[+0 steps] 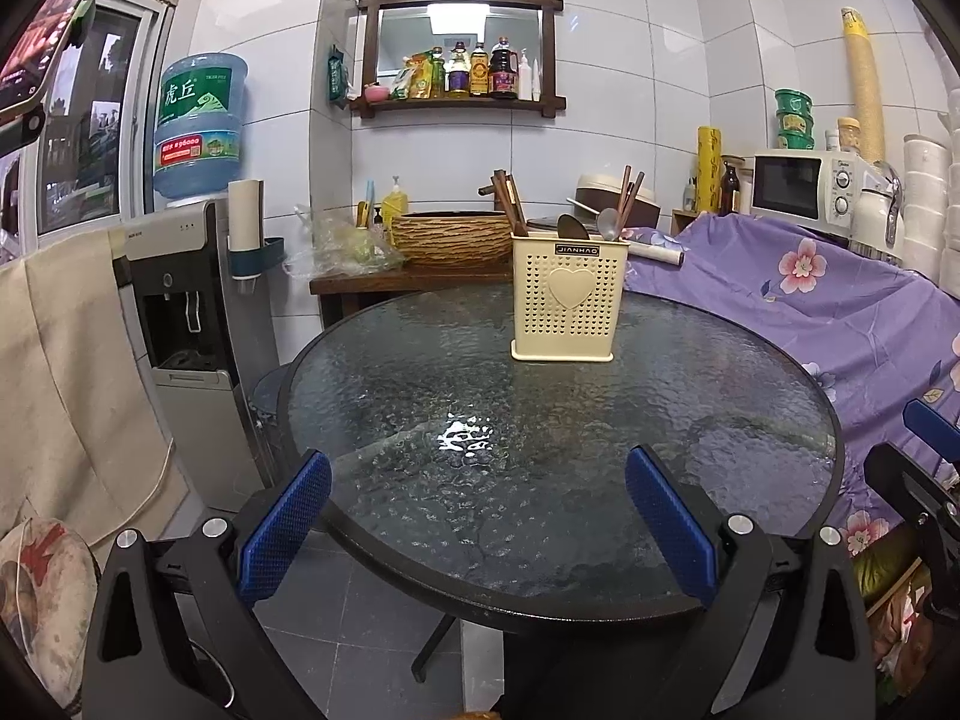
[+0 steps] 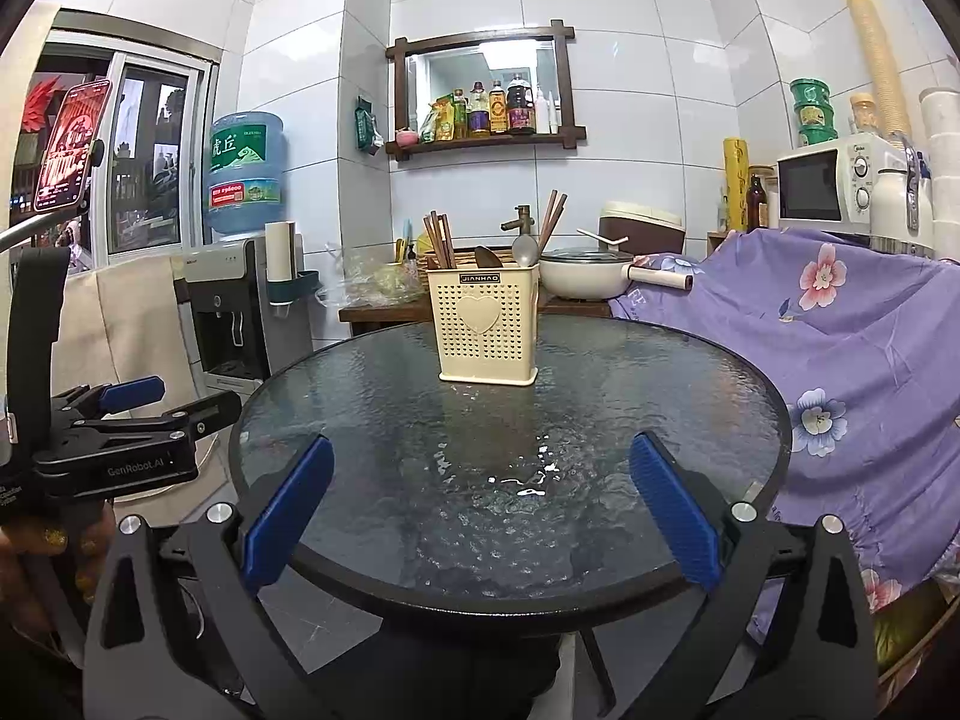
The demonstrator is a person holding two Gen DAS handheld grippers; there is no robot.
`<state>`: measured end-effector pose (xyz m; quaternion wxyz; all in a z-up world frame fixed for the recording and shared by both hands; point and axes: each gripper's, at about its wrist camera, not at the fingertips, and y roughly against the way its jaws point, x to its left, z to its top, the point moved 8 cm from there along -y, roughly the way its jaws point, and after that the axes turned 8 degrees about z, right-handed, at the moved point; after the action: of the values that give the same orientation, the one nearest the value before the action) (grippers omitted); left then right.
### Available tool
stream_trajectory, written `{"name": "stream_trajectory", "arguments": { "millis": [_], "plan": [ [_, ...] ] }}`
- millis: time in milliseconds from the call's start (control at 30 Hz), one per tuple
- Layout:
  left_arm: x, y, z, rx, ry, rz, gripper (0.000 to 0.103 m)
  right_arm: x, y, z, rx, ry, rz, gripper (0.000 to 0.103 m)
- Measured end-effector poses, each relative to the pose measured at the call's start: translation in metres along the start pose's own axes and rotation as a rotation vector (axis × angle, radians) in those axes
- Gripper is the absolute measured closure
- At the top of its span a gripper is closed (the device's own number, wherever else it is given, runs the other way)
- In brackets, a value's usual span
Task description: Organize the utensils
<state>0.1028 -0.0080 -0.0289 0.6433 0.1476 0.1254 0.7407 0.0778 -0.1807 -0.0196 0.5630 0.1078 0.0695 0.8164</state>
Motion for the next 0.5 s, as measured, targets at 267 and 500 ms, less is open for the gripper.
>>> {"name": "stream_trajectory", "arguments": {
  "millis": [267,500],
  "plan": [
    [0.0025,0.0013,-0.0006,-0.004,0.005,0.011,0.006,0.0012,0.0001,-0.0011,0.001,-0.001,0.001,0.006],
    [0.0039,0.0015,-0.0005,0.004,0.016,0.005,0.006,0.0033,-0.0004,-0.0032,0.002,-0.002,0.004,0.006]
  ]
}}
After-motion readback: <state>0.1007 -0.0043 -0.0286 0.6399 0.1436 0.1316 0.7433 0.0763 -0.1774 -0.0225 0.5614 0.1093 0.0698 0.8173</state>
